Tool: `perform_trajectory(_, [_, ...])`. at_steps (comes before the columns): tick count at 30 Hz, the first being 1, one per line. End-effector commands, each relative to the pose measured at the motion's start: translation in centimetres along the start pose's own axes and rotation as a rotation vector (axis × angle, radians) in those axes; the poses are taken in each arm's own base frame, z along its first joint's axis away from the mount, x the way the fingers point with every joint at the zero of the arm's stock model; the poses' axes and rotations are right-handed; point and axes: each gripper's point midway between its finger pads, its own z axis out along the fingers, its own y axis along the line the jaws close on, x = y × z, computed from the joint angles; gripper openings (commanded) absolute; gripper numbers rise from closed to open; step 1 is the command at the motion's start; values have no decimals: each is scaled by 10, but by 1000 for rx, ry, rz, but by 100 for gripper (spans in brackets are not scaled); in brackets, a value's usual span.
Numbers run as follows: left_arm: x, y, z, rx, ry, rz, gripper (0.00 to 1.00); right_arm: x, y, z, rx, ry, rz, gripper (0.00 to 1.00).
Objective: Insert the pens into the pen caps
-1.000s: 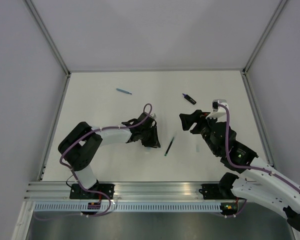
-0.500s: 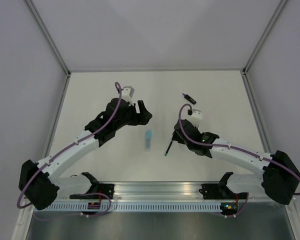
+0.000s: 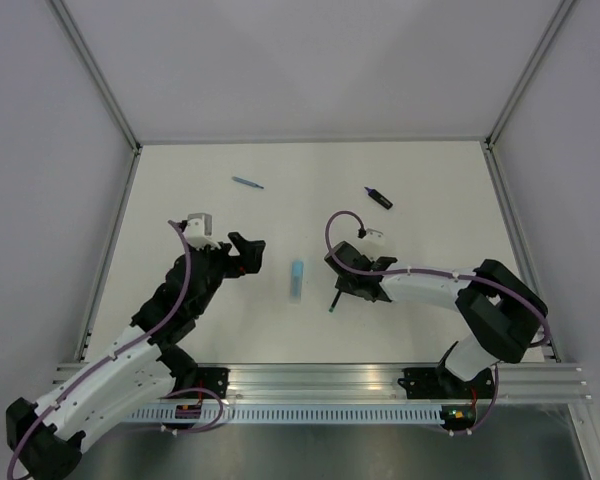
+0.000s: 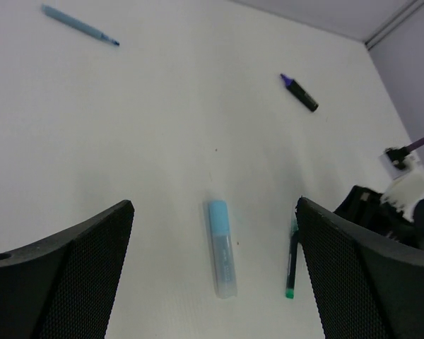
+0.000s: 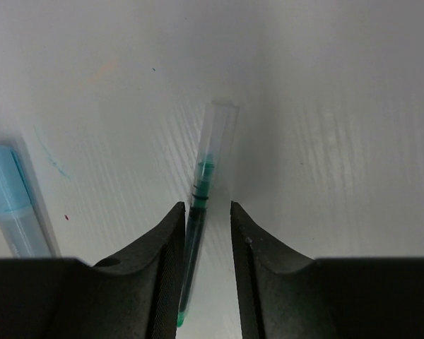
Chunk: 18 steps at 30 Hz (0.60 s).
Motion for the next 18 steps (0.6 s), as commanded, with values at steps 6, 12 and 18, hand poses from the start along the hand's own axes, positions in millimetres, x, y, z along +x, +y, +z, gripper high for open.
perform_trajectory(6, [-47,8,-29,3,-238,-102,100,3,45,19,-74,45,25,33])
perform_trajectory(12, [-46,11,-29,-6,-247,-102,100,12,71,26,-167,92,40,26])
perform_trajectory(18, [-45,11,-25,-13,-236,-93,100,17,92,34,-216,126,34,21])
